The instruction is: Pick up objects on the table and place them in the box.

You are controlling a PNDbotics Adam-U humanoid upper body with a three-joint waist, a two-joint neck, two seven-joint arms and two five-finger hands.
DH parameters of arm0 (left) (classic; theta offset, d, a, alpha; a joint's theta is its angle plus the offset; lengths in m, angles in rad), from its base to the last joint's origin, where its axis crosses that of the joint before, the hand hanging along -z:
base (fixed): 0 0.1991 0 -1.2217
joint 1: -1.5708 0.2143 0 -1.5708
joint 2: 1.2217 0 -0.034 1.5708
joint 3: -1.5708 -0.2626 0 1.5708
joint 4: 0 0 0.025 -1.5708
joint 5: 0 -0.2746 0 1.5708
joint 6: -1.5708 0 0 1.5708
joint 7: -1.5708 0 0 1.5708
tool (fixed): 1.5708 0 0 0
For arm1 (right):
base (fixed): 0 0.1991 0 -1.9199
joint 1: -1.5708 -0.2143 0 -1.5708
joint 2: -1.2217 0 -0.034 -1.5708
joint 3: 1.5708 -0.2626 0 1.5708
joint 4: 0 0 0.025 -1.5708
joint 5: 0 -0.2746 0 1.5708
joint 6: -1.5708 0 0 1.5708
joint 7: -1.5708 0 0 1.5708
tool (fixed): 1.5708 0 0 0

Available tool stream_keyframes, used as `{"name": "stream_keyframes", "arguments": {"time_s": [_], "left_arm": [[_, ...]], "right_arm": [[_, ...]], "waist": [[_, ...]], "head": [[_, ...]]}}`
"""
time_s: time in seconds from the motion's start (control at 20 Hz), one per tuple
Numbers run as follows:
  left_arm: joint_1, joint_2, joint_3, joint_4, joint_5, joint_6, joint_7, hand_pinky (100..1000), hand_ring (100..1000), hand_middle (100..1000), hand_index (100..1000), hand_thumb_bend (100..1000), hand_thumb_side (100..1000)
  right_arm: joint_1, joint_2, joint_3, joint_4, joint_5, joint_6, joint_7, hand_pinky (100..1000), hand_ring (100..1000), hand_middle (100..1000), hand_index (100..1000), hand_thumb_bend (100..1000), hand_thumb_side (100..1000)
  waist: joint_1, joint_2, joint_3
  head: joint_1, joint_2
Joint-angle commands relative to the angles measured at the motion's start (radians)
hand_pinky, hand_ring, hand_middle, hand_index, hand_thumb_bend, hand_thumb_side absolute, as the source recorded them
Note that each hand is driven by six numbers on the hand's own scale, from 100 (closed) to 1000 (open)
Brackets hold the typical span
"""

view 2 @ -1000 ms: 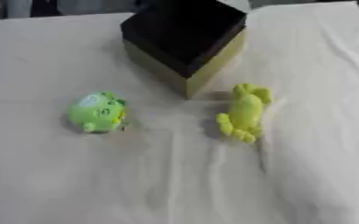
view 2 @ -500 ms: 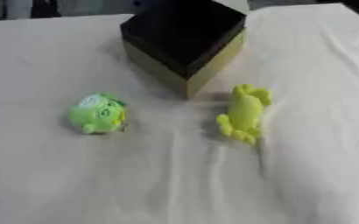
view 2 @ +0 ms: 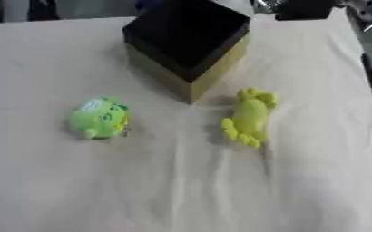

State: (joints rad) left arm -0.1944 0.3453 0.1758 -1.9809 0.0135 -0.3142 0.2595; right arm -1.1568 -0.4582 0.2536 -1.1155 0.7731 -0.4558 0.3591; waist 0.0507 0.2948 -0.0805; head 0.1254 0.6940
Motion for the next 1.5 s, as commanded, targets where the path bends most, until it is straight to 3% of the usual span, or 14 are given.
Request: {"name": "stream_keyframes", "arguments": {"time_s": [0.05,0.5,1.1,1.2,1.35,1.5], "left_arm": [[-0.004,0.032,0.000,-0.019,0.004,-0.002,-0.004,703,634,634,697,100,789],[-0.005,0.032,-0.001,-0.019,0.006,-0.001,-0.007,703,634,635,697,100,789],[0.003,0.039,0.001,-0.019,0.002,0.001,-0.007,704,634,635,696,100,788],[0.003,0.038,0.001,-0.019,0.002,0.003,-0.008,704,634,635,696,100,788],[0.003,0.038,0.001,-0.019,0.002,0.004,-0.010,704,634,635,696,100,787],[0.002,0.039,0.002,-0.019,0.002,0.005,-0.011,704,634,635,696,100,786]], "right_arm": [[-0.040,-0.026,0.023,0.065,0.027,-0.042,-0.002,847,921,837,879,100,988],[-0.039,-0.016,0.047,0.162,0.006,-0.105,0.037,853,916,830,885,100,1000],[0.027,-0.070,0.058,0.141,-0.067,-0.150,0.046,860,924,847,914,100,957],[0.046,-0.072,0.064,0.145,-0.077,-0.160,0.053,865,924,858,927,100,898],[0.080,-0.075,0.069,0.144,-0.094,-0.168,0.077,870,923,844,926,222,725],[0.104,-0.076,0.069,0.133,-0.125,-0.176,0.116,874,921,840,936,245,576]], "waist": [[-0.002,-0.026,0.001],[-0.001,-0.026,0.001],[-0.008,-0.032,-0.015],[-0.008,-0.033,-0.015],[-0.008,-0.033,-0.015],[-0.009,-0.034,-0.016]], "head": [[-0.001,0.004],[-0.001,0.006],[0.008,0.013],[0.007,0.011],[0.007,0.012],[0.008,0.013]]}}
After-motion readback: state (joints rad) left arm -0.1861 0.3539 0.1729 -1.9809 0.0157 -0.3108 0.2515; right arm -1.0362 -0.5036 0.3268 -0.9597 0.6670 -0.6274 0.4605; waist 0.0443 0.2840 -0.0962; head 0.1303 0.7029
